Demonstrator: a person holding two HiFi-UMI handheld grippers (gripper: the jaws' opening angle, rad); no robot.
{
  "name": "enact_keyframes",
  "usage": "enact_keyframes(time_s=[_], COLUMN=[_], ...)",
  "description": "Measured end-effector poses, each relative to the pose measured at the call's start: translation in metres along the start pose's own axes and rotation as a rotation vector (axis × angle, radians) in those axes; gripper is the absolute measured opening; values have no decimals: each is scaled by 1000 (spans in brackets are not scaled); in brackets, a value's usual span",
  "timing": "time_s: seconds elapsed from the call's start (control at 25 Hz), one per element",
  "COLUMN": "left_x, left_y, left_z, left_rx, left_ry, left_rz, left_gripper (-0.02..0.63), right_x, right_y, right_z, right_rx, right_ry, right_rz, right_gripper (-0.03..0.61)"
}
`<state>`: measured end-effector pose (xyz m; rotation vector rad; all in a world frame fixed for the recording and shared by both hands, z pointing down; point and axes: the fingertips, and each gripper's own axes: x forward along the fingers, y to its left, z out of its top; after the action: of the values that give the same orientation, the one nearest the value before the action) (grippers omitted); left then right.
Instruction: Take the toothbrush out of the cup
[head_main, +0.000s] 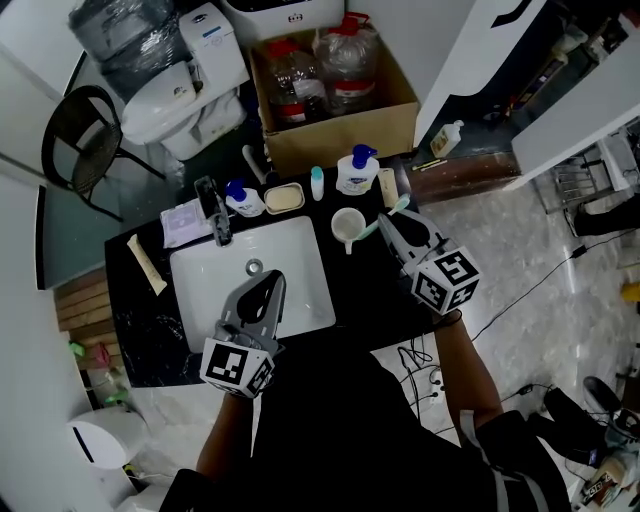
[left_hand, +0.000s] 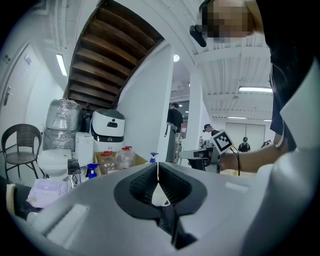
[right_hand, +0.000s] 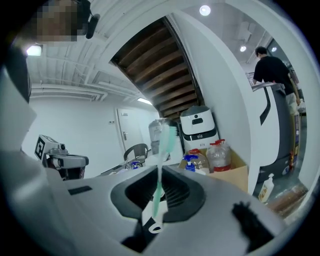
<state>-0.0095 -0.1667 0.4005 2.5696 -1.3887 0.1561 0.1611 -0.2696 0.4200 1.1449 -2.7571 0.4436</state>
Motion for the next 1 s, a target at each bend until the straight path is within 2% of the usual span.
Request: enact_keyframes(time_s=[0.36,1.0], left_x=[1,5], left_y=[-9,-12], left_z=[8,10], left_rx=[-2,17], left_ry=[-17,-15], left_rz=[-39,-121], left_gripper=[15,15], right_x=[-26,-66], right_y=[21,34], right_z=[10,-3], right_rx=[-62,-64], right_ry=[3,28], right_rz=[-24,-120], right_gripper=[35,35])
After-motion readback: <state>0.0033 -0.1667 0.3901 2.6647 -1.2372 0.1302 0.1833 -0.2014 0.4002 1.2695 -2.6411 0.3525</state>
